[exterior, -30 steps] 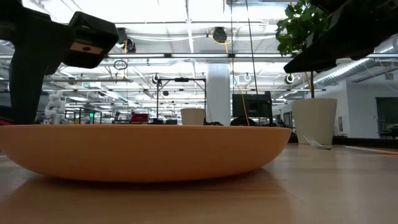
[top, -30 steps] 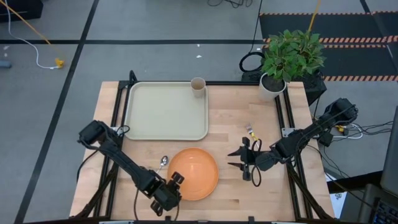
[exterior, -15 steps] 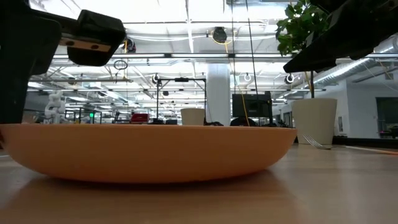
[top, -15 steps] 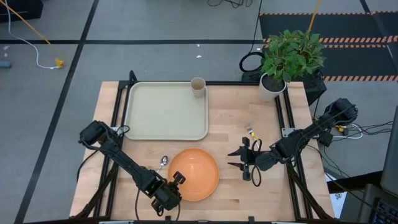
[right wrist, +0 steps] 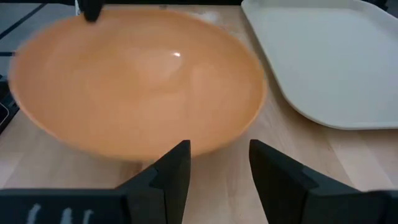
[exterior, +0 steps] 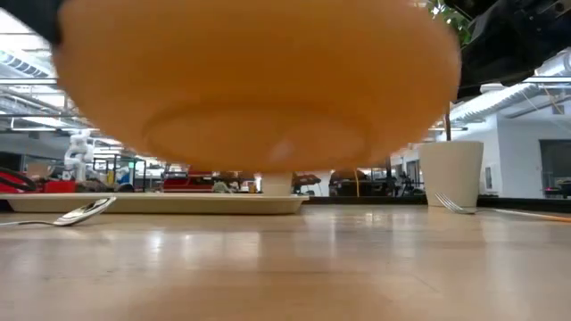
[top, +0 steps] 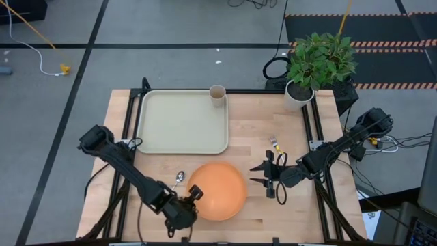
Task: Pick and place plate/cup/fork/spoon on tray
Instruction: Put the orange plate on the white serving tray, then put the orange fork on the white serving tray to the left of the orange plate
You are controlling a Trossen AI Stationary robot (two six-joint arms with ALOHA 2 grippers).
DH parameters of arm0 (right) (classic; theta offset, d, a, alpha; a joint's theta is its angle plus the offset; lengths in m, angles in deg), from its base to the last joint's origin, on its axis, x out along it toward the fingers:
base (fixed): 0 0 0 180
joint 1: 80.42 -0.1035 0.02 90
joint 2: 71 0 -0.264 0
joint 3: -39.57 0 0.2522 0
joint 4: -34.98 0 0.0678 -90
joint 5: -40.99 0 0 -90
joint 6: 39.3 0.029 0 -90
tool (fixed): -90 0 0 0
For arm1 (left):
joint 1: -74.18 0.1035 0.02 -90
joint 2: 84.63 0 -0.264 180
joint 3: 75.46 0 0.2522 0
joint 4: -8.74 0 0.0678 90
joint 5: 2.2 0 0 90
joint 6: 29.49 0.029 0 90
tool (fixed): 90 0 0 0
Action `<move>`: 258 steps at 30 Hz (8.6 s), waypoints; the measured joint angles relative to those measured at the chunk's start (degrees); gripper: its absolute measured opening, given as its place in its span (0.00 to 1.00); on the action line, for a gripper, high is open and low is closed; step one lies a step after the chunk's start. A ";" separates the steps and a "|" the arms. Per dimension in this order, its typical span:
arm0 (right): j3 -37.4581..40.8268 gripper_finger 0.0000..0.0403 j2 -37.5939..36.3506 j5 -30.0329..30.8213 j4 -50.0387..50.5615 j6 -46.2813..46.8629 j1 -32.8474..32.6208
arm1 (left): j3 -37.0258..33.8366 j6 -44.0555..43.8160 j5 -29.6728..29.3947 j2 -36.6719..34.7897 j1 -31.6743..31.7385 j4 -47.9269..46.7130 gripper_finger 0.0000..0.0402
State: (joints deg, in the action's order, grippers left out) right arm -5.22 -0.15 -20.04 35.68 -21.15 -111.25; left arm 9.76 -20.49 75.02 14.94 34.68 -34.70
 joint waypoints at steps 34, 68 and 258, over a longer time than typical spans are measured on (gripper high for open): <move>-0.02 0.39 0.00 4.46 -0.22 3.15 0.00 | -1.78 -2.75 -19.36 -15.41 11.95 -24.50 0.01; -0.04 0.39 0.00 7.21 -2.73 2.82 0.00 | -26.12 -2.38 -12.88 -15.37 33.47 0.37 0.03; -2.51 0.00 -6.05 13.20 -18.92 -6.77 17.35 | -15.55 -7.59 -10.29 -15.41 27.46 31.82 0.43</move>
State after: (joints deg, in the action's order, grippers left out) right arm -7.73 -6.20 -6.84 16.76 -27.92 -93.90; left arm -5.79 -28.07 64.73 -0.47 62.13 -2.89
